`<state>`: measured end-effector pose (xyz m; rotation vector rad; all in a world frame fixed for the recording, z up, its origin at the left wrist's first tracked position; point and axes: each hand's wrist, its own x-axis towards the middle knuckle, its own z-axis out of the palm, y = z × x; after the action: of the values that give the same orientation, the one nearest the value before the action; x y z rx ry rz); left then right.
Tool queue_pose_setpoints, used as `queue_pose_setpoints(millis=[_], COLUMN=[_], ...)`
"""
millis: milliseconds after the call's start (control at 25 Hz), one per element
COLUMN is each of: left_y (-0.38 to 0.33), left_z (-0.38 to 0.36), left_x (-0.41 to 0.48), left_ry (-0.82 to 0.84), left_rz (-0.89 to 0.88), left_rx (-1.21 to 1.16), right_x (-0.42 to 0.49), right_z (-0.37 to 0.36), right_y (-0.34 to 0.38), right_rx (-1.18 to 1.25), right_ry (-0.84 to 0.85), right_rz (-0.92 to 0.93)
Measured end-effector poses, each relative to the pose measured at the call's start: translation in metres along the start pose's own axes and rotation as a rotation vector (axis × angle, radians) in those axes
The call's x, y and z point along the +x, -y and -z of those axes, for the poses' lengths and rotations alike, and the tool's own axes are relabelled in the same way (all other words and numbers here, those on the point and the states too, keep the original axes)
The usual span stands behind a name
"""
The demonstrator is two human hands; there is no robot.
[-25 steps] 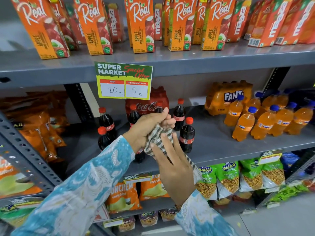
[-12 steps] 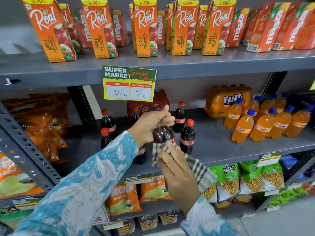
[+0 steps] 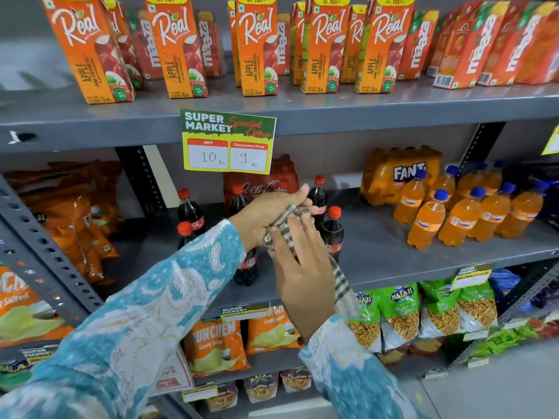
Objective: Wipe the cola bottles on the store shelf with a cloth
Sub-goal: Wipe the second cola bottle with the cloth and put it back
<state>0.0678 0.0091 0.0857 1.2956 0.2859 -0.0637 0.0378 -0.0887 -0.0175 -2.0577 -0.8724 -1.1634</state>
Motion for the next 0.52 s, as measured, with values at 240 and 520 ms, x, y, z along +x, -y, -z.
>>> queue_pose_setpoints(millis=[240, 520], left_y=[0.002, 0.002], left_z=[-0.001, 0.011], left_x=[0.002, 0.009], left_ry=[-0.044, -0.098], left_rz=[0.037, -0.135], left_rx=[0.021, 0.004], right_x=[-0.009, -0.034], right_z=[0.002, 0.022], right_y=[0.001, 0.0], right_rx=[0.057, 0.109], right_ry=[-0.005, 0.025], right_rz=[-0.023, 0.132])
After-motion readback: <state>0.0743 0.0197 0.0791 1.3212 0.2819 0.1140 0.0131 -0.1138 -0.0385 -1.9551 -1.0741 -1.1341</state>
